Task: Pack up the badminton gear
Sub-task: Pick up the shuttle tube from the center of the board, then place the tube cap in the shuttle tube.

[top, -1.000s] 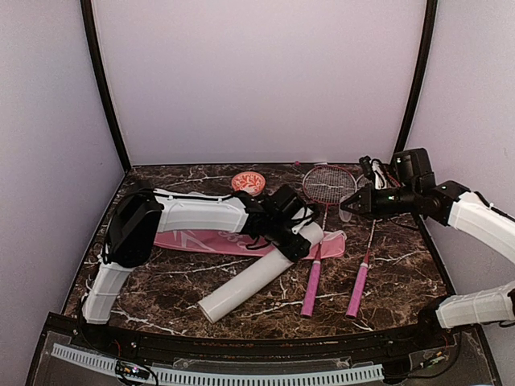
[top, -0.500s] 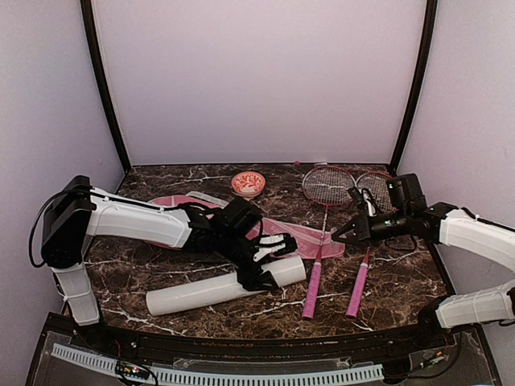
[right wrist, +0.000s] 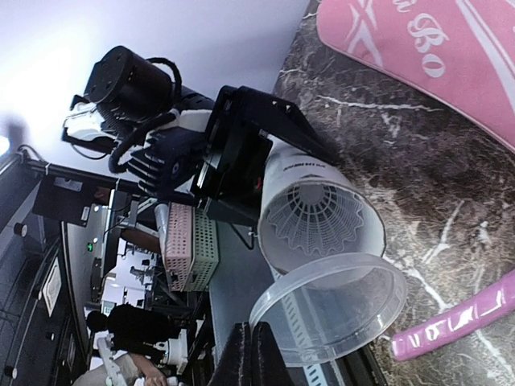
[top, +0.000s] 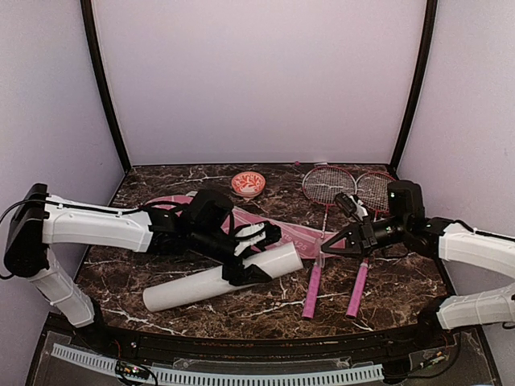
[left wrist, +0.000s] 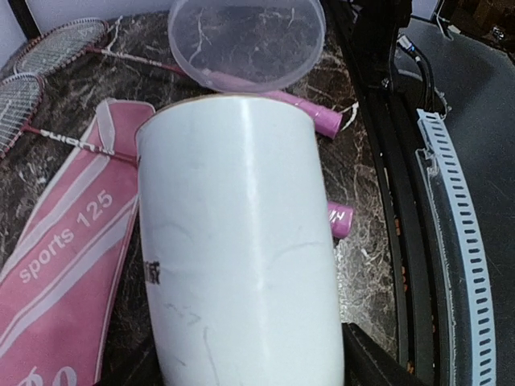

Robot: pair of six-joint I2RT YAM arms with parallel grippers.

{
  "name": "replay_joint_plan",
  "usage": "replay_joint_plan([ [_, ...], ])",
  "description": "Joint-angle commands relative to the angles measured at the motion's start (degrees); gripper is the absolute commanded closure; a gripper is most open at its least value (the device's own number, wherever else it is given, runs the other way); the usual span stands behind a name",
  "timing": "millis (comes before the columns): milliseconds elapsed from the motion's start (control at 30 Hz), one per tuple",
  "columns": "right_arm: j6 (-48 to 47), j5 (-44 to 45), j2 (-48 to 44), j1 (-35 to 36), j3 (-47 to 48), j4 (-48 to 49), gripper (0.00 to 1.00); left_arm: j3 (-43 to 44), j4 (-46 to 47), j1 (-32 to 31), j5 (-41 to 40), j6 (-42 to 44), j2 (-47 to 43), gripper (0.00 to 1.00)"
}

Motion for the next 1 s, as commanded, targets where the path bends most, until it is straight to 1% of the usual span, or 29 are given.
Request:
replay_joint_plan([
  [0, 6.9, -5.6, -3.5, 2.2, 1.5, 6.7, 1.0, -3.1, 6.0, 0.1, 1.4, 2.2, -8.6, 0.32],
  [100, 7.8, -5.5, -3.7, 4.0, 3.1, 5.3, 1.0, -5.5, 6.4, 0.1, 1.6, 3.1, -11.4, 0.32],
  [267, 13.6, -4.5, -3.2, 7.4, 3.7, 12.7, 1.0, -7.3, 6.9, -0.2, 1.7, 3.0, -13.8, 0.32],
  [333, 15.2, -3.8, -2.6, 8.6, 4.7, 14.1, 1.0, -7.8, 7.1, -0.4, 1.6, 3.1, -14.1, 0.32],
  [500, 14.9, -1.8, -0.7, 11.1, 7.5, 14.0, 1.0, -9.1, 8.4, -0.8, 1.3, 3.1, -15.0, 0.32],
  [800, 12.2, -0.6, 4.9, 12.2, 10.2, 12.8, 1.0, -9.7, 9.3, -1.2, 1.4, 3.2, -16.1, 0.32],
  [967, 13.8, -1.5, 7.6, 13.6, 10.1, 16.7, 1.0, -9.8, 9.4, -1.3, 1.4, 3.2, -16.5, 0.33],
])
